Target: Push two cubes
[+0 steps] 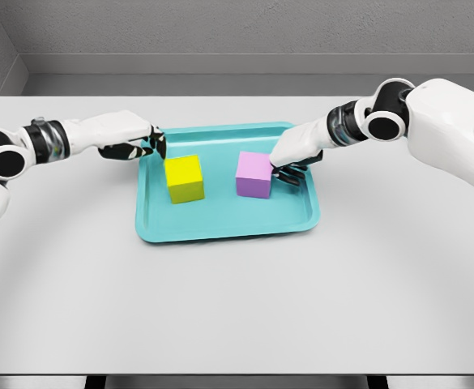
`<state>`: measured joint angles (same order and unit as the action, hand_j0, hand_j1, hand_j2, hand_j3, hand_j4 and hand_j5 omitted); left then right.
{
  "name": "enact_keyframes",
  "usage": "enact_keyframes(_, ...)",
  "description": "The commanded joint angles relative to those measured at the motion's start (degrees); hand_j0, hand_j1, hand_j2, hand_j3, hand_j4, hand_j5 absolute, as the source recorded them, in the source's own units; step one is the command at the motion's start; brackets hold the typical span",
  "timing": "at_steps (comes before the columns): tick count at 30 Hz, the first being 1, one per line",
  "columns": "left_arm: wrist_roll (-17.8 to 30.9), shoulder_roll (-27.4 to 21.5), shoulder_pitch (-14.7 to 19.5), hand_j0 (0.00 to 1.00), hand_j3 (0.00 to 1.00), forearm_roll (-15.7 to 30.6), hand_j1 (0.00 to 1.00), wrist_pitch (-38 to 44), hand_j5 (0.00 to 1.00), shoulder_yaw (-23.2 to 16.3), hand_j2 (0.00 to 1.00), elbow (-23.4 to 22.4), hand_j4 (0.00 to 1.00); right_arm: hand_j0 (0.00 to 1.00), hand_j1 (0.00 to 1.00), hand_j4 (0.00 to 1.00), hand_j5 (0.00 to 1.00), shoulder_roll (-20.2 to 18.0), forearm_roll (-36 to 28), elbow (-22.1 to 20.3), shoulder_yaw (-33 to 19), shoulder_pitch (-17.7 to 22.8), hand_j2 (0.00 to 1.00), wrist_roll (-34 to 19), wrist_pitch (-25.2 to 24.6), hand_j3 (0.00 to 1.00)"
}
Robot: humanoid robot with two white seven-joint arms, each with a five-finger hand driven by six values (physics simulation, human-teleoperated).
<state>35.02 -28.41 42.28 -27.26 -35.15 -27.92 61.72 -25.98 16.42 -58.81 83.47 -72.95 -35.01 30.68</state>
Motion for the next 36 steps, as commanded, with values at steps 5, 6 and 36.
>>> enact_keyframes(5,-0.02,-4.46,1.14,0.5,0.5,4.23,0.5,0.15,0.5,0.06,0.5,0.86,0.5,0.11,0.11,0.11,0.11,0.05,-0.16,0.01,0.37,0.0,0.11,0.01,-0.18,0.11)
enact_keyframes(6,-0.02,-6.04,1.14,0.5,0.5,4.23,0.5,0.15,0.5,-0.03,0.5,1.56,0.5,0.11,0.11,0.11,0.11,0.05,-0.16,0.01,0.37,0.0,0.11,0.01,-0.18,0.11)
enact_keyframes(36,-0.02,-9.3,-2.99,0.53,0.53,-0.42,0.53,0.15,0.53,-3.64,0.53,15.71,0.53,0.11,0.11,0.11,0.11,-0.04,0.02,1.15,3.18,-2.37,0.11,0.01,-0.27,0.11)
